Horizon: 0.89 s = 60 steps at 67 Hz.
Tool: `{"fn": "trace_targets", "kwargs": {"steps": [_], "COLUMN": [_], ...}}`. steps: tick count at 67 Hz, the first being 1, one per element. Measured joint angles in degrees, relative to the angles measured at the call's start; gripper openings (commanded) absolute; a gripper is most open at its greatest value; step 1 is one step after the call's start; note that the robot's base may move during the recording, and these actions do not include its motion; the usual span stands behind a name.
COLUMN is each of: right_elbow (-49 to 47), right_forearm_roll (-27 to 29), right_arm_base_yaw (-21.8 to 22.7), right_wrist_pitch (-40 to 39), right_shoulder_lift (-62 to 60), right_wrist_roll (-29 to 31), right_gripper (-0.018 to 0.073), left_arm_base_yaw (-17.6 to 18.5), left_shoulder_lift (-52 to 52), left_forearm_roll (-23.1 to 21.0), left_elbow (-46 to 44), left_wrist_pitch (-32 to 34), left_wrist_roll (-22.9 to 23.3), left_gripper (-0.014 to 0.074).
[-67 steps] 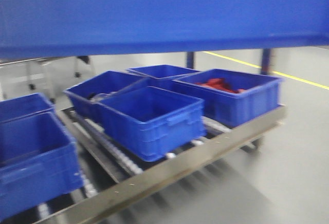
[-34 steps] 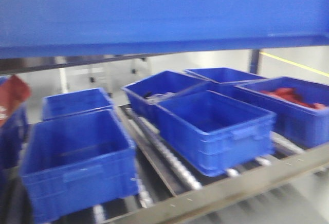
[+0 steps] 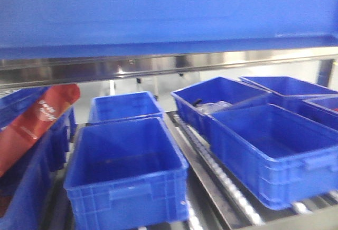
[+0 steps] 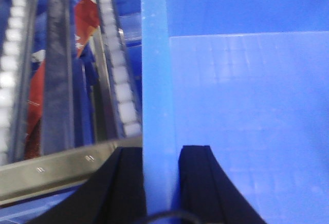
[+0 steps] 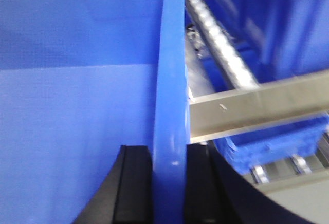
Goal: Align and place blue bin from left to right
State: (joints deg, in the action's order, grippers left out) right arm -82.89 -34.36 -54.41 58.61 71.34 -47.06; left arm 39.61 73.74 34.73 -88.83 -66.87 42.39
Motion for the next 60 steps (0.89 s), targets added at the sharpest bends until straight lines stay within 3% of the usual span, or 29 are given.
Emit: {"fn": "trace_targets", "kwargs": {"steps": [60], "right_elbow": [0.0], "right_forearm_roll": [0.0], "right_arm_base_yaw": [0.0], "right_wrist_pitch": [0.0], "right_shoulder_lift": [0.0], "right_wrist_roll": [0.0], "right_gripper": [-0.0079], "left_arm_base_yaw": [0.0], "left_shoulder_lift": [0.0], "left_forearm_roll": [0.0], "left_elbow": [0.0], "left_wrist_pitch": [0.0], "left_wrist_roll": [0.0], "left_gripper": [-0.0111]}}
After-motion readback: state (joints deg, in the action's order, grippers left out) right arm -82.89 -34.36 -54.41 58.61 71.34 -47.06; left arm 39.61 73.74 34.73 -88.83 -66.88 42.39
